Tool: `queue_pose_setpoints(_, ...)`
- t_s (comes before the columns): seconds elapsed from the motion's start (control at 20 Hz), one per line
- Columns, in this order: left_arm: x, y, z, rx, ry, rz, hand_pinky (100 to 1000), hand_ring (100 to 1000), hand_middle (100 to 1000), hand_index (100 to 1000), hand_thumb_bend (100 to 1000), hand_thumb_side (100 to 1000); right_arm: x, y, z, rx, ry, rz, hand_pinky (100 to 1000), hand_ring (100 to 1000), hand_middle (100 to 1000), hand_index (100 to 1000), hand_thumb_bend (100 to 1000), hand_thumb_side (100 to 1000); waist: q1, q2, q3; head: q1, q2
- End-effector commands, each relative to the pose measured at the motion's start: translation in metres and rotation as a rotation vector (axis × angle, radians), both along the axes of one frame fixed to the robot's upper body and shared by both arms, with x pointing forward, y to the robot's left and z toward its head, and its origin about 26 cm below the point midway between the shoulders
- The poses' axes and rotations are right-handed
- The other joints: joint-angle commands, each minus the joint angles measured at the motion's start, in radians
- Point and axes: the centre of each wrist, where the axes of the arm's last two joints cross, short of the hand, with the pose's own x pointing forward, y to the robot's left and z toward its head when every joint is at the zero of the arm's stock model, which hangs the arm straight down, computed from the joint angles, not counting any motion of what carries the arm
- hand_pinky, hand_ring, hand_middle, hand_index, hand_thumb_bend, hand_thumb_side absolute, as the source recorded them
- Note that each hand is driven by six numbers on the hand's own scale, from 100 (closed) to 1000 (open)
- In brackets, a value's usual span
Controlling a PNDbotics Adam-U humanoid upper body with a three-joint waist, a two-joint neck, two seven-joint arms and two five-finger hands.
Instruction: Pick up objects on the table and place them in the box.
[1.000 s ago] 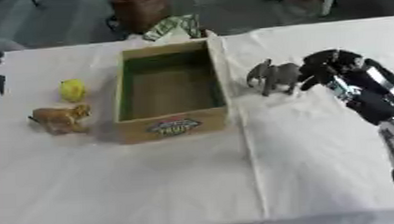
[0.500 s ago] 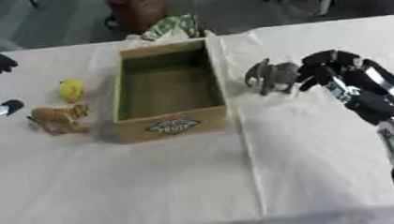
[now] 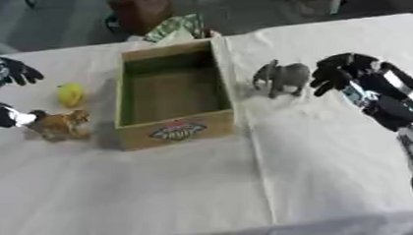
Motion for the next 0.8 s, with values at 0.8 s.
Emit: queue_pose_setpoints(0.8,0.014,0.001,-0.033,0.141,0.103,0.032,726,670,648,813,373,266,0.003,0.003,0.009,-0.012,-0.032,0.022,614,670,646,766,100,485,-0.012,0.006,-0.035,0.011,0.002)
